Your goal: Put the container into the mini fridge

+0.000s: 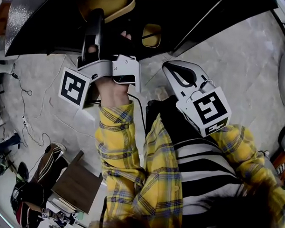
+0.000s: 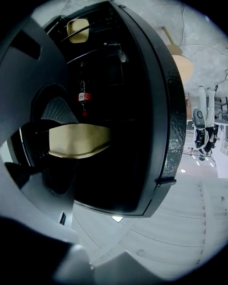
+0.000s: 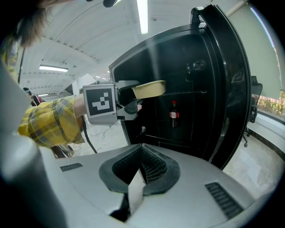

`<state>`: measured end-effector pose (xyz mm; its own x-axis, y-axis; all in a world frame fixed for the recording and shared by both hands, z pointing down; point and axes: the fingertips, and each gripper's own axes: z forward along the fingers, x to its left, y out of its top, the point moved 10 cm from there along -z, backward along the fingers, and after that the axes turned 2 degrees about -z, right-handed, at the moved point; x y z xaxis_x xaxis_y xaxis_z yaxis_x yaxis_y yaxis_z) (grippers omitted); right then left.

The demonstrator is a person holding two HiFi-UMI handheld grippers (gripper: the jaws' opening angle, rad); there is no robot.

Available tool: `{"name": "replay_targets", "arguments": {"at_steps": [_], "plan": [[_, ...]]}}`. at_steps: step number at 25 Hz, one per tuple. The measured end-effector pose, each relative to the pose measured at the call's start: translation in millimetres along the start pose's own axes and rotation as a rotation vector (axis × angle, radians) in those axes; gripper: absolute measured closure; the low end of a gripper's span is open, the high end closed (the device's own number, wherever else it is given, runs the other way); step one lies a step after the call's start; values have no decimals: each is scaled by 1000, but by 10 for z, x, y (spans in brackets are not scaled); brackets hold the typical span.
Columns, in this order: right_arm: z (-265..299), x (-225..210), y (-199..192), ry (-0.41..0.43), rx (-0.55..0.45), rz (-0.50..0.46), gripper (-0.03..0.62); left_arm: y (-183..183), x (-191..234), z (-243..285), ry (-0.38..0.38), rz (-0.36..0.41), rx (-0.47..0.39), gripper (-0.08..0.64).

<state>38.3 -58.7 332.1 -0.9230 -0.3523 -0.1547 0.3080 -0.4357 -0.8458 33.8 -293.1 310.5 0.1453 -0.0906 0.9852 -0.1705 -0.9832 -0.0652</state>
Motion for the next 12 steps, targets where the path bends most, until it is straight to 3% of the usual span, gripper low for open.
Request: {"name": "replay_targets", "arguments": {"at_steps": [12], "plan": [[-19, 127, -66, 12, -16, 28, 566, 43, -18, 4, -2, -2, -8, 322]]}}
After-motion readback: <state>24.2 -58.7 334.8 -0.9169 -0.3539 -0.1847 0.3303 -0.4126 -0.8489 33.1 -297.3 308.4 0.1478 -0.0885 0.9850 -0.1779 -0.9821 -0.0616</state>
